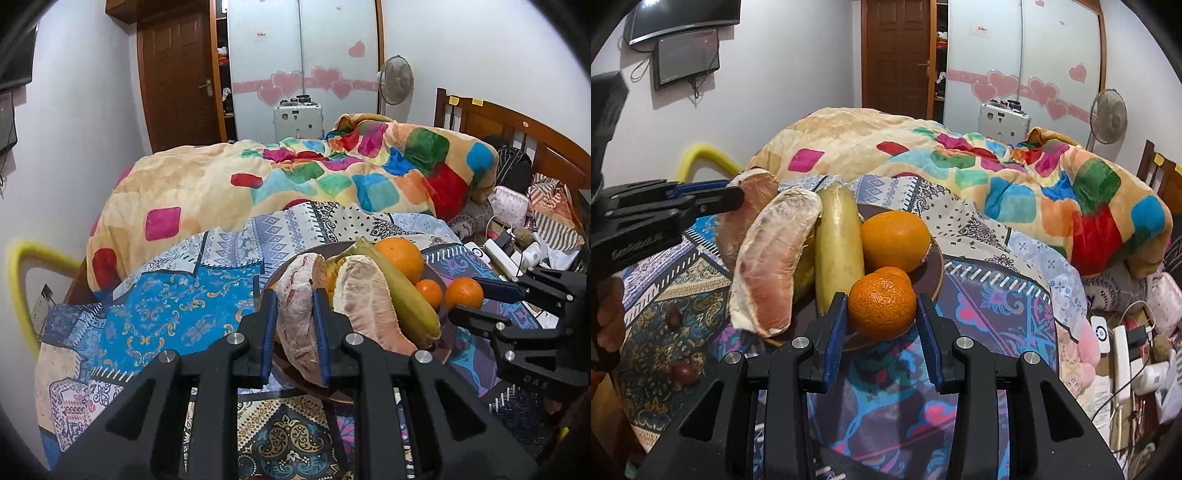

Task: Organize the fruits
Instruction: 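Carry the pomelo segment in the left tool to the plate while the right tool carries the mandarin, then open both tools to set the pomelo segment and mandarin on the plate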

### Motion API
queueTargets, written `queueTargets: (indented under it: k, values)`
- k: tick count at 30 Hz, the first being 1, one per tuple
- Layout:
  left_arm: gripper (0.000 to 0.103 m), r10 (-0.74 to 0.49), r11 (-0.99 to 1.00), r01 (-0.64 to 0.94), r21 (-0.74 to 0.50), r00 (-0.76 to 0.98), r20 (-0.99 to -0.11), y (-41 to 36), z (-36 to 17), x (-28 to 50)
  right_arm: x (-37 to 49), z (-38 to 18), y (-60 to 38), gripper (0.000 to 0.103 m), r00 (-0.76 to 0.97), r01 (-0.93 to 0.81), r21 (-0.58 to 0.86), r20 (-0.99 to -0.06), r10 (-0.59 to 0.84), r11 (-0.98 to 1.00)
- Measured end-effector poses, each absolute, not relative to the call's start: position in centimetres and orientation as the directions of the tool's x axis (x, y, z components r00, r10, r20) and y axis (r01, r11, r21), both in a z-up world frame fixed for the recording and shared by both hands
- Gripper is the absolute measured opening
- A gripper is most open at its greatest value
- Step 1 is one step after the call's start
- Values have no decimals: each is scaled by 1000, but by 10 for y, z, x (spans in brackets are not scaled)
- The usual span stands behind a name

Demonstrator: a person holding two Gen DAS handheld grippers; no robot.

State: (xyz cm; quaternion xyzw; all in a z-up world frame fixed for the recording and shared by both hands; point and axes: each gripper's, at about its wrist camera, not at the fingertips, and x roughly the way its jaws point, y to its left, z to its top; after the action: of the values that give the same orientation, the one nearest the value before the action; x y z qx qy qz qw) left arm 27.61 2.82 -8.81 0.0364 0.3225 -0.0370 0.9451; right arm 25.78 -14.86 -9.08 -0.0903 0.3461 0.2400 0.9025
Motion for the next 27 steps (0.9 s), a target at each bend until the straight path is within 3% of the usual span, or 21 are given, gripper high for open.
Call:
queueTargets:
  k: [12, 18, 27]
  values:
    - [21, -50, 994, 99, 45, 781, -622, 31, -94, 275, 271, -90, -138, 34, 630, -494, 29, -677, 381, 869]
    - [38, -40, 995, 91, 46, 763, -645, 32, -100, 279, 282, -85, -127, 34, 641, -491, 13, -672, 371, 871]
    - [50, -54, 996, 86, 14, 739, -671, 41, -109, 282, 285, -86, -130, 34, 633, -484, 46, -672, 386, 874]
